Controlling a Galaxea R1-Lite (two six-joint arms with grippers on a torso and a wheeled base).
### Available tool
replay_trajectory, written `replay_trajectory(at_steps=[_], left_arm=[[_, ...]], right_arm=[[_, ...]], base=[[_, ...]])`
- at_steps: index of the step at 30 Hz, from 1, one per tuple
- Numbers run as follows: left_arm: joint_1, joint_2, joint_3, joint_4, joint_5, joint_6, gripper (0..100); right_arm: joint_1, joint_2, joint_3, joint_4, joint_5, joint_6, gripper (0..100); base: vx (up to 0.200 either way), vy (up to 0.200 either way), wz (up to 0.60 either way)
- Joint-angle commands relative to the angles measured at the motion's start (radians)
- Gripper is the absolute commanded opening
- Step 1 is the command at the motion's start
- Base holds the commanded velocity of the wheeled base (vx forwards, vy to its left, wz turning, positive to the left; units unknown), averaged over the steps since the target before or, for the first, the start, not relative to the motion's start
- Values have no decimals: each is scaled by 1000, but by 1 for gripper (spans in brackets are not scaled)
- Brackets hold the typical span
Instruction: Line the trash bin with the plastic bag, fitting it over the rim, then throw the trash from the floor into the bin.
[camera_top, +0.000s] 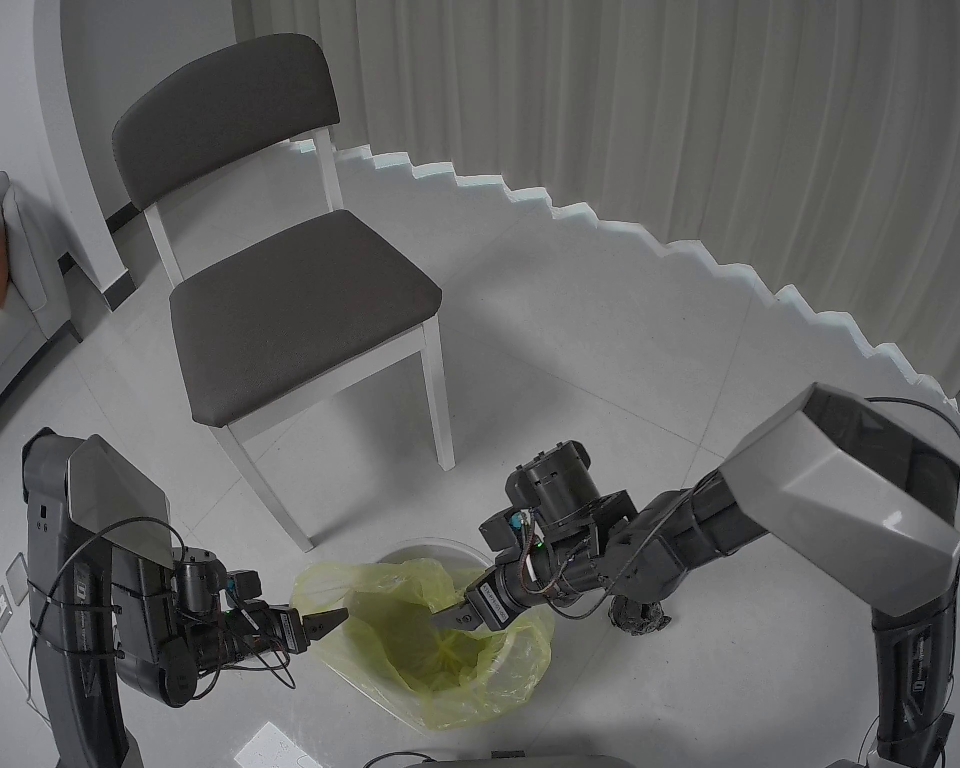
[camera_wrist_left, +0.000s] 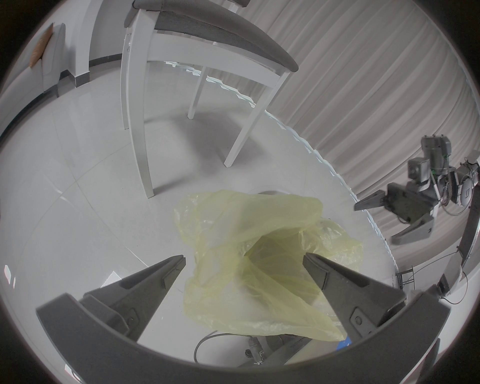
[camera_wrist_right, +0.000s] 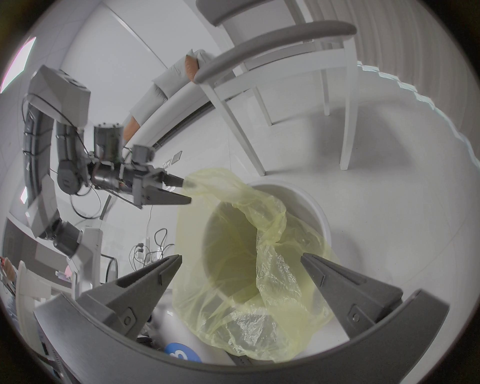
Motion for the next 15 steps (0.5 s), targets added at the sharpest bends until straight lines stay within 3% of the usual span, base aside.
replay_trajectory(at_steps=[1, 15], left_arm=[[1, -43, 25, -18, -1, 1, 100], [3, -77, 53, -18, -1, 0, 100]], right_arm=[[4, 107, -57, 16, -1, -26, 100], [-7, 221, -226, 147, -38, -115, 100]], base=[[0, 0, 0], [0, 0, 0]])
